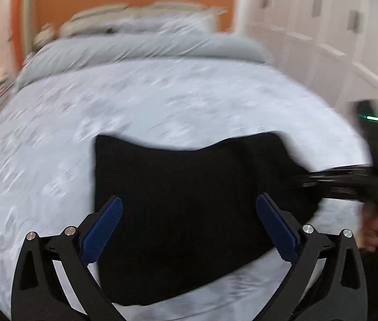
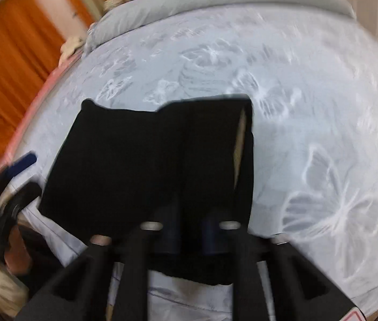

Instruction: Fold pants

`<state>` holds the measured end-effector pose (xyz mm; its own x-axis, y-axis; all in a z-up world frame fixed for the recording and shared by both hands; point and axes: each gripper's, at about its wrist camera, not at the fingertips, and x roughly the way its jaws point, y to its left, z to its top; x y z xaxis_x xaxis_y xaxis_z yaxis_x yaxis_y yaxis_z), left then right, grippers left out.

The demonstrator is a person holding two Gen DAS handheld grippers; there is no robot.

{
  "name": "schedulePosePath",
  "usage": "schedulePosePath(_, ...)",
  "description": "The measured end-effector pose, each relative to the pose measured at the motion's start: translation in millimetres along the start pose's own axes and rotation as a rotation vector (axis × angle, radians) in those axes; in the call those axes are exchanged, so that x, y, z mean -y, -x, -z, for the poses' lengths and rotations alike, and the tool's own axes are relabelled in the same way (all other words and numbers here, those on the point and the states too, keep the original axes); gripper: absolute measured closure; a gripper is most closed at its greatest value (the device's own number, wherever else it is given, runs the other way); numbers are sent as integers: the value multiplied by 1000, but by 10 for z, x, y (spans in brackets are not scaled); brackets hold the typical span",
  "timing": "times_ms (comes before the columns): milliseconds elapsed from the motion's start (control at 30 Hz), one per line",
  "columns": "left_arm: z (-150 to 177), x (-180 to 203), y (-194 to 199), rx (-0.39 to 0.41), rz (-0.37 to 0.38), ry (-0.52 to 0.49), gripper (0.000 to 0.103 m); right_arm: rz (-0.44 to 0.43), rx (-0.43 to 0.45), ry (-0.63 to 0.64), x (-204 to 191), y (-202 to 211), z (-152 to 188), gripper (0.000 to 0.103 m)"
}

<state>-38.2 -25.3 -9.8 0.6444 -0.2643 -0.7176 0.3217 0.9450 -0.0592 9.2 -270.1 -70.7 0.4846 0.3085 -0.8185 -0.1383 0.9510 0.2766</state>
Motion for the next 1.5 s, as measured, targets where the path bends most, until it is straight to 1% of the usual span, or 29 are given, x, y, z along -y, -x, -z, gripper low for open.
schedulePosePath(100, 30, -306, -198, -74, -161, 77, 5, 14, 130, 15, -8, 386, -2, 97)
schedulePosePath(133, 50, -365, -249, -85, -199, 85, 5, 62, 124, 15, 110, 387, -2, 95)
schedulePosePath(167, 102, -446, -294, -104, -245, 89, 5, 118, 73, 11, 212, 258, 19, 93)
schedulePosePath(200, 151, -525, -376, -134, -290, 84, 5, 205, -69, 2, 375, -65, 93, 84)
schedulePosePath(233, 210, -589, -398, -153, -302, 85, 5, 227, -115, -1, 427, -169, 129, 81)
schedulePosePath(267, 248, -656, -454, -173, -276, 93, 5, 231, -102, 1, 415, -157, 117, 81)
schedulePosePath(300, 256, -696, -450, -179, -274, 102, 5, 206, -32, 11, 359, 7, 70, 79)
schedulePosePath(367, 301, -781, -400, -164, -297, 111, 5, 177, 114, 4, 275, 327, 9, 63)
schedulePosePath(400, 311, -825, -362, -160, -296, 112, 5, 152, 191, -8, 220, 483, -22, 60)
schedulePosePath(433, 318, -848, -329, -157, -292, 123, 5, 102, 220, 4, 154, 541, -54, 60)
schedulePosePath(467, 325, -897, -280, -154, -284, 146, 5, 15, 212, 42, 2, 524, -134, 60)
schedulePosePath(533, 314, -998, -196, -143, -294, 187, 5, -69, 158, 103, -276, 360, -229, 60)
schedulePosePath(600, 270, -1175, -88, -116, -336, 227, 5, -85, 85, 211, -665, 80, -277, 60)
schedulePosePath(667, 222, -1383, -21, -94, -360, 265, 5, -61, 18, 359, -1079, -186, -191, 55)
schedulePosePath(767, 234, -1708, 133, -67, -359, 348, 5, -47, -4, 607, -1638, -345, 170, 38)
schedulePosePath(800, 266, -1820, 185, -60, -357, 376, 5, -47, -1, 657, -1733, -364, 240, 33)
schedulePosePath(900, 350, -1985, 249, -63, -351, 406, 5, -28, 37, 800, -2097, -482, 464, 34)
schedulePosePath(967, 417, -2054, 273, -73, -348, 415, 5, -25, 1, 790, -2207, -656, 459, 62)
schedulePosePath(1000, 449, -2085, 285, -80, -344, 418, 5, -2, -44, 770, -2230, -830, 424, 68)
schedulePosePath(1067, 486, -2120, 316, -80, -339, 418, 5, 11, -42, 757, -2335, -945, 373, 88)
schedulePosePath(1100, 495, -2138, 345, -74, -343, 420, 5, 2, -40, 740, -2391, -921, 322, 89)
schedulePosePath(1167, 495, -2185, 428, -49, -355, 432, 5, -52, -30, 672, -2487, -877, 193, 90)
schedulePosePath(1200, 487, -2213, 462, -38, -361, 442, 5, -71, -41, 657, -2559, -977, 120, 90)
schedulePosePath(1267, 475, -2271, 517, -19, -362, 471, 5, -41, -113, 700, -2690, -1245, 231, 86)
schedulePosePath(1300, 471, -2291, 524, -17, -359, 484, 5, -12, -116, 753, -2740, -1381, 354, 83)
schedulePosePath(1333, 461, -2314, 521, -17, -351, 499, 5, 19, -42, 808, -2786, -1340, 466, 83)
schedulePosePath(1400, 431, -2327, 501, -25, -328, 514, 5, 75, -1, 918, -2841, -1171, 598, 80)
schedulePosePath(1467, 379, -2282, 491, -27, -289, 513, 5, -15, -1, 885, -2712, -905, 523, 57)
schedulePosePath(1500, 353, -2254, 494, -21, -279, 510, 5, -96, 14, 804, -2512, -682, 391, 44)
